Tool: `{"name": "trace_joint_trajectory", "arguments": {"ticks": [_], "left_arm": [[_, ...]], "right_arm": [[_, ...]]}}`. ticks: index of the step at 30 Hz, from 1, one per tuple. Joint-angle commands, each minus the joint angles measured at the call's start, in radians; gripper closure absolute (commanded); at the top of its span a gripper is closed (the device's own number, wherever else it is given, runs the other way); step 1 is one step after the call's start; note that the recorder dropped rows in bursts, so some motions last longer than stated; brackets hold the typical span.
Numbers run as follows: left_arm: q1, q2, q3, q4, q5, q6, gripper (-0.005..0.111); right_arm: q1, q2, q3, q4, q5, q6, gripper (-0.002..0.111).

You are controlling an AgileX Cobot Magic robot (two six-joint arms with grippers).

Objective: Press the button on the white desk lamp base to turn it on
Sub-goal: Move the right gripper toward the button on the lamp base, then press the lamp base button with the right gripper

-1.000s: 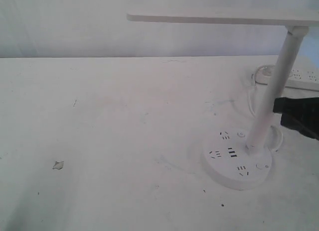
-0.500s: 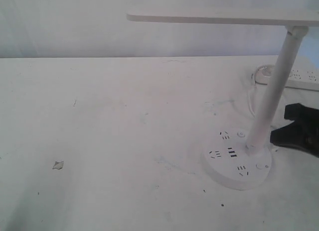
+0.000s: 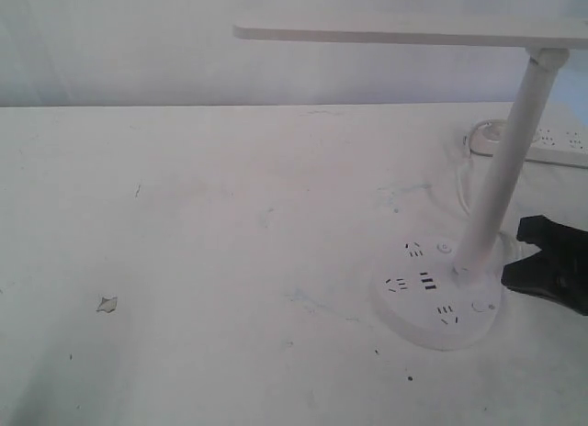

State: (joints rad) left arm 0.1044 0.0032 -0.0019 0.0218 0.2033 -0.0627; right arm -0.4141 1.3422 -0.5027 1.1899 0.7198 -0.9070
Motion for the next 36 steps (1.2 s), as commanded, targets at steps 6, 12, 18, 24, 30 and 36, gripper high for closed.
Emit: {"name": "trace_joint_trajectory", "arguments": {"ticks": [6,12,18,24,30,36], "left_arm": [[-0.008,-0.003,0.002,0.000,-0.002,0.000,0.107],[-0.008,-0.003,0.002,0.000,-0.002,0.000,0.107],[-0.008,-0.003,0.002,0.000,-0.002,0.000,0.107],[-0.008,-0.003,0.002,0.000,-0.002,0.000,0.107],[-0.008,-0.003,0.002,0.000,-0.002,0.000,0.107],[-0.008,-0.003,0.002,0.000,-0.002,0.000,0.107]], "right_arm": [[-0.005,0.136,0.005,0.128,0.010,-0.129,0.108],[-0.005,0.220,0.005,0.189,0.026,-0.185,0.108],[-0.005,0.271,0.005,0.249,0.036,-0.253,0.108],[-0.005,0.314,0.005,0.254,0.030,-0.257,0.108],[-0.005,0.346,0.005,0.256,0.015,-0.267,0.108],[-0.005,0.347,0.005,0.284,0.021,-0.283,0.108]]}}
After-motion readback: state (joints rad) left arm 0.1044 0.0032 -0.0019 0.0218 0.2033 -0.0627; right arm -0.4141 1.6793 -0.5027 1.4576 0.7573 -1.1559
